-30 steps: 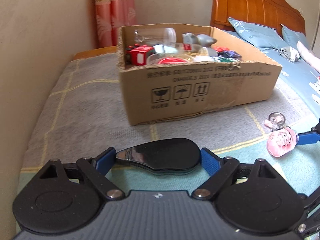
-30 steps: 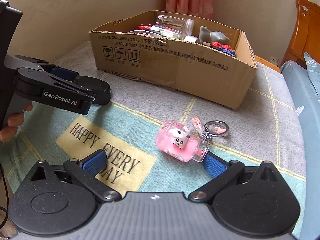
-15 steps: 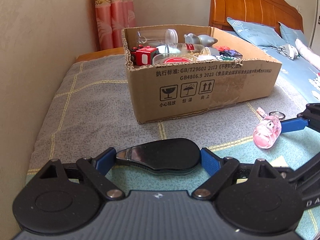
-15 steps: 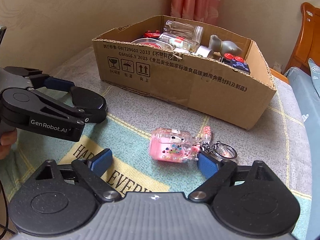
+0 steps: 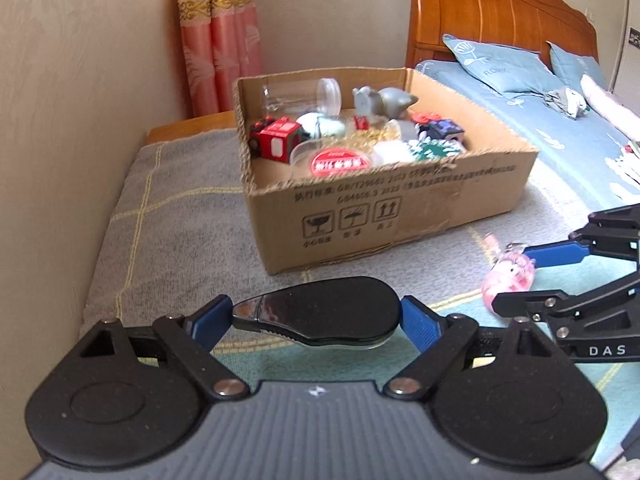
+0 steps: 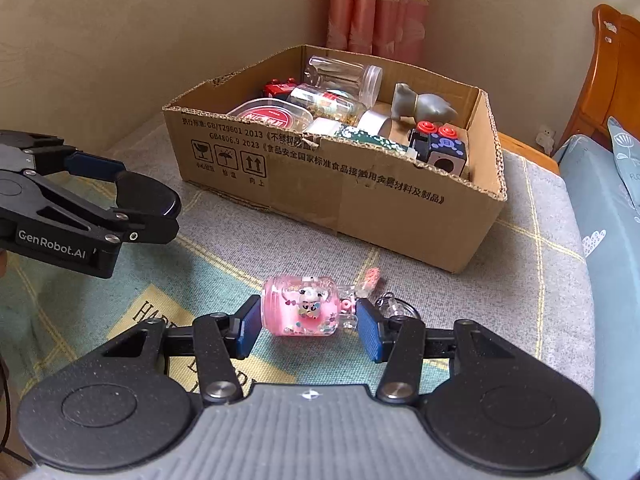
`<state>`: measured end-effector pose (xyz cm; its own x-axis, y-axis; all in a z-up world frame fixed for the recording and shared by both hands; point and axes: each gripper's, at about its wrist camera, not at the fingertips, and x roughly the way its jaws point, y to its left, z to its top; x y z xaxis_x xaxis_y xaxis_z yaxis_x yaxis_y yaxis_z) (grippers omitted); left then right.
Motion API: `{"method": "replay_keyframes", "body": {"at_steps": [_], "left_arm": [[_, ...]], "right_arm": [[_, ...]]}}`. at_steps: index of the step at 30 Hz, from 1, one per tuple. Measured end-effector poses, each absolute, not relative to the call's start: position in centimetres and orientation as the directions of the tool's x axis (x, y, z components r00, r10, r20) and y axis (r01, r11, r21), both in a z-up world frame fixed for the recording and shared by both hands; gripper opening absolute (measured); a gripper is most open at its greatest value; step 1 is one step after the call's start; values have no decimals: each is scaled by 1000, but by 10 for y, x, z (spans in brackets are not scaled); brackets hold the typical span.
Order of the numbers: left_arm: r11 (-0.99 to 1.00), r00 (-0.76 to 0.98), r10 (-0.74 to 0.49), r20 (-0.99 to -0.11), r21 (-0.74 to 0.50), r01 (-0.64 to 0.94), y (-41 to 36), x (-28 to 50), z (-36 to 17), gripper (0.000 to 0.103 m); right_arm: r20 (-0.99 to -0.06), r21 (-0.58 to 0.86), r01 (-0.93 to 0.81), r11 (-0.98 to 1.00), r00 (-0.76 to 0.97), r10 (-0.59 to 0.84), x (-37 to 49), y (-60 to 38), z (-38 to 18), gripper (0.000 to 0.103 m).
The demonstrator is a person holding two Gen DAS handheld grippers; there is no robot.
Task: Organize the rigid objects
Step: 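Carry both items into the cardboard box and open both tools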
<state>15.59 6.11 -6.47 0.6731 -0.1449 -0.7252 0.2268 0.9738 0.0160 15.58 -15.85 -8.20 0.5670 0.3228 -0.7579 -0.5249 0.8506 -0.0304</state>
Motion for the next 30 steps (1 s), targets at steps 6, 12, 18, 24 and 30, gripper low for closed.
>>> {"method": "replay_keyframes", "body": {"at_steps": [6,12,18,24,30], "left_arm": [[965,707,-162,-689,39,259,47,158,-31,89],[956,737,-185,-650,55,289,29,178,2,89],[928,739,-244,-628,69,365,-3,229,27,89],[901,687,-278,-671,66,429,-44,285,22,89],[931,683,-194,-705,87,354,-52,325,-1,90]], "right_arm": [[-746,-54,-555,830,575,336,160,-178,-50,55],[-717,-54,-583,811,588,375,163,-192,-12,55],[-678,-41,-586,810,611,408,171,-200,14,55],[-656,-57,-573,817,639,402,185,-205,29,55],[-643,-53,-560,827,653,401,205,-208,40,55]]}}
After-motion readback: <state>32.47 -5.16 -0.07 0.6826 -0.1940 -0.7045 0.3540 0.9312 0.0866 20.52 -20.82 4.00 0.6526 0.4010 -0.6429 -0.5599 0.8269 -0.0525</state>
